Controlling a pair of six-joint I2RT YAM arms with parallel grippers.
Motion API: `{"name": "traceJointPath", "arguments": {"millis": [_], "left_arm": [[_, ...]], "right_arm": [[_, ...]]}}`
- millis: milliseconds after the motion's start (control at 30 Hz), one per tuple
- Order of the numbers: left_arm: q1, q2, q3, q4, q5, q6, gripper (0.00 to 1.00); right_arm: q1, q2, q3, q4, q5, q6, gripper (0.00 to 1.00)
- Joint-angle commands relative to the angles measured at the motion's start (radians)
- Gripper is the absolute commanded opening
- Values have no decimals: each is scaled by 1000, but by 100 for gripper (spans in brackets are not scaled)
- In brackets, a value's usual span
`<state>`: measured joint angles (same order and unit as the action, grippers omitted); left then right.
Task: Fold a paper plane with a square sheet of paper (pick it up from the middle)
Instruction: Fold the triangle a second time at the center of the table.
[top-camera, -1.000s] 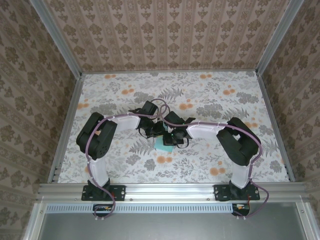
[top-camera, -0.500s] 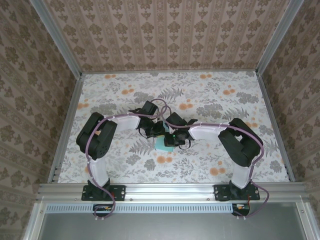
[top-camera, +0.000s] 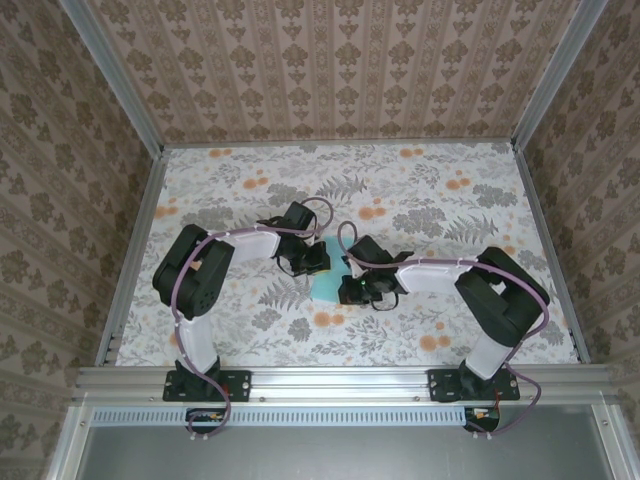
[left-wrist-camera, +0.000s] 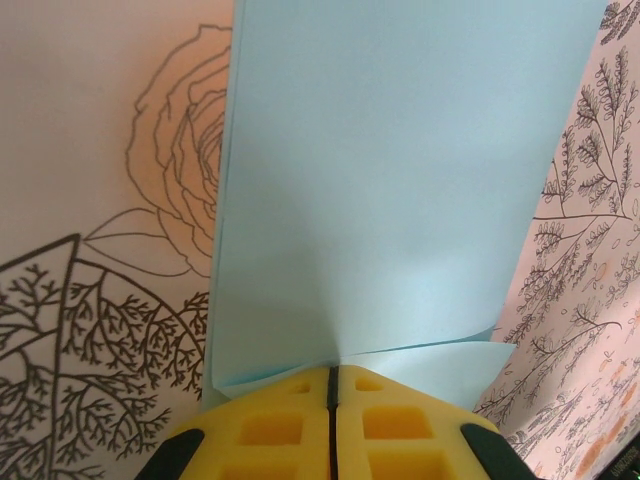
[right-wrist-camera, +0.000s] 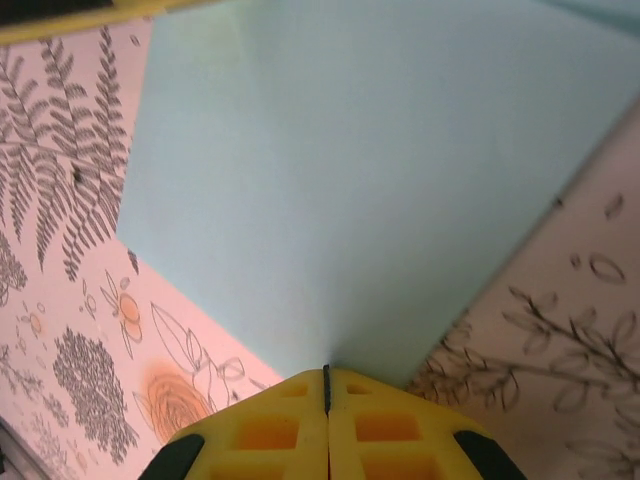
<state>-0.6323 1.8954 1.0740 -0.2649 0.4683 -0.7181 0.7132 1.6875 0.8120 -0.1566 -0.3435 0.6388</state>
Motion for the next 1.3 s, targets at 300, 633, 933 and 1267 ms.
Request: {"name": "traceJointPath", "arguments": {"millis": [300,633,933,1267], "left_arm": [[6,82,-50,-110,-102,-11,8],[2,86,-43,-107,-94,-11,7],[3,88,-52,-114,-104,-15,7],[19,94,-69,-110,-109,-16,3]], "right_arm": [[-21,26,142,-83,-43,-33,7],[-44,109,206,-90,-36,-49,8],[-61,158,160,-83,9,-50,7],[-42,43,-116,-53,-103,-24,6]]}}
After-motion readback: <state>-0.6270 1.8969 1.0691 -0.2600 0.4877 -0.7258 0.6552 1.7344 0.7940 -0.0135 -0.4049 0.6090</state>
